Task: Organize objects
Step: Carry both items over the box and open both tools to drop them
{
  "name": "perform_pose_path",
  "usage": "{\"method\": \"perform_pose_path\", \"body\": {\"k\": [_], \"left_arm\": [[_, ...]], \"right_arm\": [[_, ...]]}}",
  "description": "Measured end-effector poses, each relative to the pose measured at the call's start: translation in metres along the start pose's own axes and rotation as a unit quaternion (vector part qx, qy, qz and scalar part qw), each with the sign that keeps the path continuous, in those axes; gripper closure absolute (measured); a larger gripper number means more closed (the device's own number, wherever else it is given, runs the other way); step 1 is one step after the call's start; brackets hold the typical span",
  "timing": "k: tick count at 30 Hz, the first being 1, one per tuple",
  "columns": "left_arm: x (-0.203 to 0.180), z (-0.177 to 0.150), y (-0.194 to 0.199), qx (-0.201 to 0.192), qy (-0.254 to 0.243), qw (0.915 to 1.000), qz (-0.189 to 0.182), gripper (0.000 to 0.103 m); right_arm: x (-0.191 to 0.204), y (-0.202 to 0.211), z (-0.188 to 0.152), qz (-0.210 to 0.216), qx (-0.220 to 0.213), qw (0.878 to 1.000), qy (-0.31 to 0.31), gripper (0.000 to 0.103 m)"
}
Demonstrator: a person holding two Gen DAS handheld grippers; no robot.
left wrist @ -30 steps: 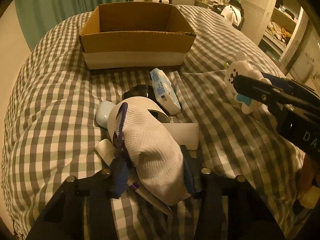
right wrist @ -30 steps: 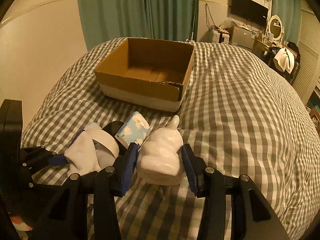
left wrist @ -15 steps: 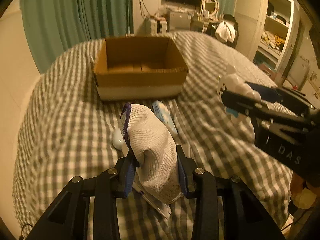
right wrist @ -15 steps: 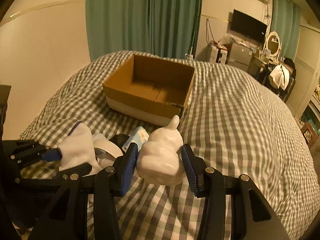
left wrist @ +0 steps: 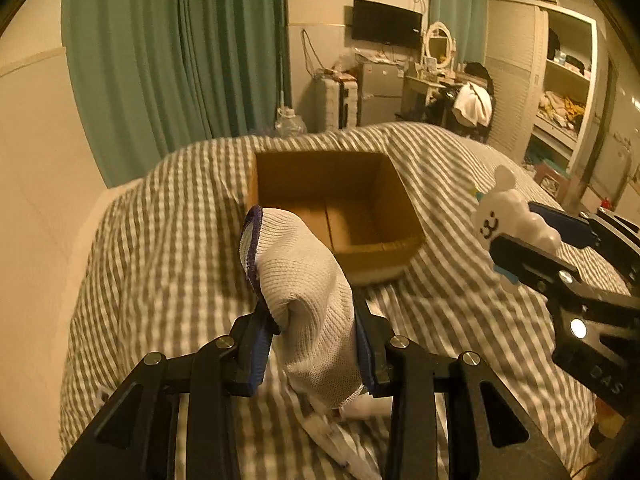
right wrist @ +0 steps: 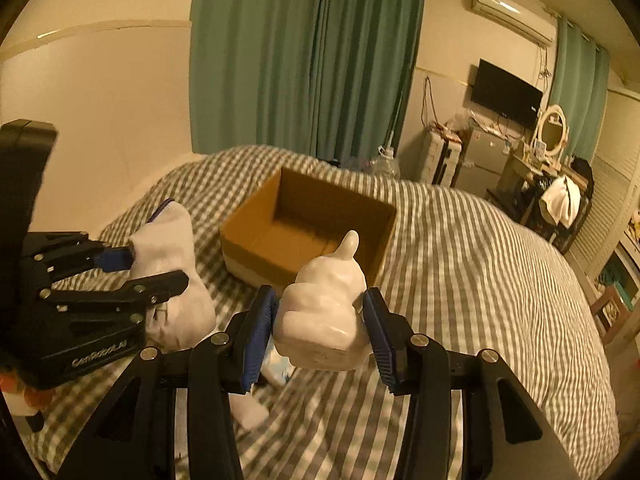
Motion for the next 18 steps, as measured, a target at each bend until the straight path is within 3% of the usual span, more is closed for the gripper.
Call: {"method": "perform_pose_path", "body": {"k": [8,18], "left_arm": [[0.016,0.058,-0.029,-0.021,0.001,0.9997,0.013,0.066],[0.019,0.108,-0.115,-0.002,0.001,1.0,0.0,0.066]], "right_arm": [[-0.006,-0.032,0.052,0.028,-0.008,0.999,0.014,0.058],[-0.044,-0.11,0.096,0.04,0.012,0.999,-0.008,0.058]]}}
Point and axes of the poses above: each gripper's, at about its wrist camera, not at the fingertips, and y roughly against the way its jaws point, x to its left, z to its top, the point moved 7 cm from there along -y, roughly the way its jaws point, and after that the axes turned 5 degrees about z, right-handed, at the moved point
